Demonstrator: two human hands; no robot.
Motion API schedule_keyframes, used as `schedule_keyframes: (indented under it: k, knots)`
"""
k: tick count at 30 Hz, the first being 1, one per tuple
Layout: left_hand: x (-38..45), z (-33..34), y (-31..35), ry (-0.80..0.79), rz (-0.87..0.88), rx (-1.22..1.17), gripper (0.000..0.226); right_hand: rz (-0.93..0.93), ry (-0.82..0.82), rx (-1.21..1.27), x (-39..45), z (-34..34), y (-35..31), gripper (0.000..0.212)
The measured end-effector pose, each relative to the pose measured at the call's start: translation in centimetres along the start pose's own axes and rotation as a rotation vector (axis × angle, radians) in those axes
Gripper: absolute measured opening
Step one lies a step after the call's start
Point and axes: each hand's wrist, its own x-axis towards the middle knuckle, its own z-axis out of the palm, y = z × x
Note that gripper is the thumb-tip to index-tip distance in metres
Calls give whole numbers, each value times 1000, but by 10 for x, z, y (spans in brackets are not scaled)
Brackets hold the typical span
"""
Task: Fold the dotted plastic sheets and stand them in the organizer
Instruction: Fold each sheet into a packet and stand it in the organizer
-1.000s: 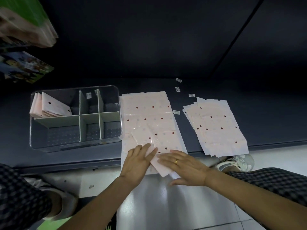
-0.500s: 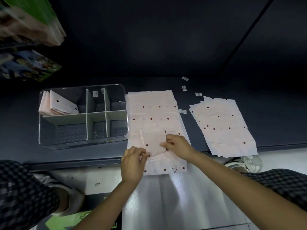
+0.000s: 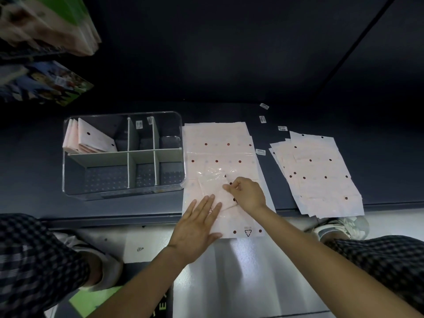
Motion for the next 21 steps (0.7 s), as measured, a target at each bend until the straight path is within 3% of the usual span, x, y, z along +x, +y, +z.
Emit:
schedule_keyframes:
  k: [2, 4, 6, 8, 12, 21]
  knots:
    - [1, 3, -6, -63, 12, 16, 72, -172, 201, -41, -11, 3, 4, 18]
    - [1, 2, -10, -78, 10, 25, 71, -538, 320, -149, -22, 4, 13, 11]
    - [1, 1, -13, -87, 15, 23, 71, -816, 277, -275, -32, 8, 26, 22]
    - [1, 2, -15, -89, 27, 16, 72, -966, 187, -439, -39, 11, 40, 36]
    - [0, 0, -26, -92, 60, -33, 70, -1006, 186, -545, -39, 4, 62, 44]
    - [-3, -5, -35, -65, 92, -119, 62, -1015, 309, -492, -28, -2, 39, 29]
